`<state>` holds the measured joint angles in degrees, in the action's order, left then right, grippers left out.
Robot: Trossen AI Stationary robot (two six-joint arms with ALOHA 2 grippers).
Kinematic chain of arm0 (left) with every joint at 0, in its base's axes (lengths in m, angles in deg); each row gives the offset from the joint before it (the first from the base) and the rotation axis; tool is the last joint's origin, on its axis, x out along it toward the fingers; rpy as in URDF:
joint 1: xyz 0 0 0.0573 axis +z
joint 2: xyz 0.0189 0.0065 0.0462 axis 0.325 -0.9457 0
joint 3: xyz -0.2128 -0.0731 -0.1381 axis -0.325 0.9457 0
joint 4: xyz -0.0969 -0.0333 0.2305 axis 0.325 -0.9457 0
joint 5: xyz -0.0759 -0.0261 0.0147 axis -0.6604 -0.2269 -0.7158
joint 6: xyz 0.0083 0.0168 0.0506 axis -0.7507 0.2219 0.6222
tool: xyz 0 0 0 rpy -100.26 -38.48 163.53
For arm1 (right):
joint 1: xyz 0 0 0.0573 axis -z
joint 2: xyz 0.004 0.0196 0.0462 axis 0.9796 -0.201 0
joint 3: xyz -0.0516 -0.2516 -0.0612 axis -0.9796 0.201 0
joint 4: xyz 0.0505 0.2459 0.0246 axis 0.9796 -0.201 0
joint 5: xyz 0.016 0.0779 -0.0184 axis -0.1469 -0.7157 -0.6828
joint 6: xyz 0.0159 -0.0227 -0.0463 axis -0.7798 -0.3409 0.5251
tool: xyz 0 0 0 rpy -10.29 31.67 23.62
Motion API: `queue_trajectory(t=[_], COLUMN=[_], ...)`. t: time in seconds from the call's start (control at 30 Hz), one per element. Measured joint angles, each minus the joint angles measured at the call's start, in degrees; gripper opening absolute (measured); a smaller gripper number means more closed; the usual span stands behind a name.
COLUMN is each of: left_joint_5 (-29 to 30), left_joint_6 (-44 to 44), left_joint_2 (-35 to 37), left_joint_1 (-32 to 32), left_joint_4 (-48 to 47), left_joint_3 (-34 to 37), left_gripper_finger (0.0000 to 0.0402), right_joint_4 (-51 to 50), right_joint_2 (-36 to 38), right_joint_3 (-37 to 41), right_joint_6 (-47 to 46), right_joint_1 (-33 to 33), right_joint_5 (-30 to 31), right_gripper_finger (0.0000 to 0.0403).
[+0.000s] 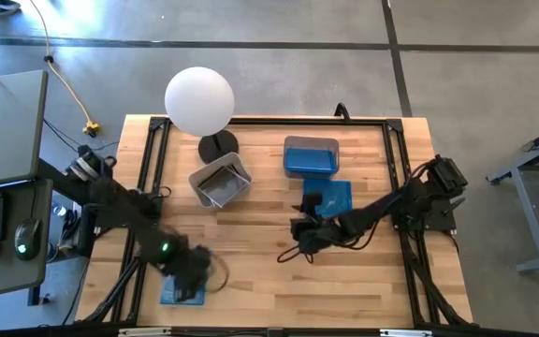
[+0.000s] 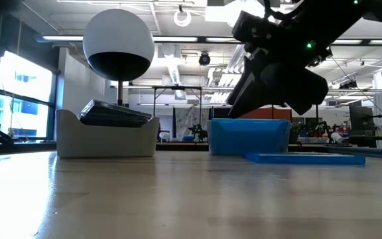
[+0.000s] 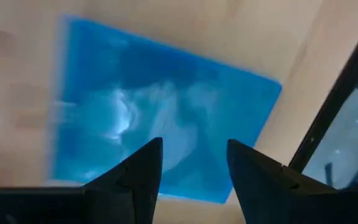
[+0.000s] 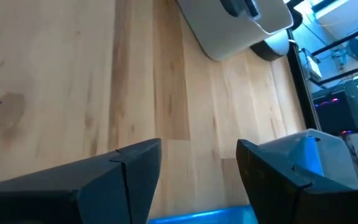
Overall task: Pick & place jewel cases by type
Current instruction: Put the left blue CD case into the black bin
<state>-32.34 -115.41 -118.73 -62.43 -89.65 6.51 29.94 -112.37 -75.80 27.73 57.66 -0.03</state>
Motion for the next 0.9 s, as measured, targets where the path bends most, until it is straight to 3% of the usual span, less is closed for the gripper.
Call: queue_trajectory(t=[0.17,0.3,0.4,0.53,0.7,0.8,0.9], left_joint_5=[1.98,7.16,15.12,22.80,20.95,18.89,7.75], left_joint_6=[-10.83,-12.38,-5.07,14.97,36.45,37.42,30.03], left_joint_2=[-2.65,-3.61,-3.80,-4.17,-4.15,-4.15,-4.15], left_joint_1=[-6.99,-6.96,-4.52,0.49,10.07,16.30,21.13], left_joint_4=[15.68,21.84,25.57,33.68,41.73,41.55,36.48], left_joint_3=[10.94,14.31,14.68,15.01,14.92,14.21,12.05], left_gripper_finger=[0.0177,0.0177,0.0177,0.0177,0.0177,0.0177,0.0177], right_joint_4=[1.65,7.54,12.92,17.08,16.41,14.08,12.81], right_joint_2=[0.00,0.00,0.00,0.00,0.00,0.00,0.00], right_joint_3=[0.00,0.00,0.00,0.00,0.00,0.00,0.00], right_joint_6=[1.71,6.48,9.21,12.22,14.33,14.46,14.93], right_joint_1=[1.41,2.79,3.59,3.99,4.09,4.06,3.79], right_joint_5=[-1.27,-9.17,-15.10,-17.60,-20.76,-25.88,-31.33], right_gripper_finger=[0.0204,0.0204,0.0204,0.0204,0.0204,0.0204,0.0204])
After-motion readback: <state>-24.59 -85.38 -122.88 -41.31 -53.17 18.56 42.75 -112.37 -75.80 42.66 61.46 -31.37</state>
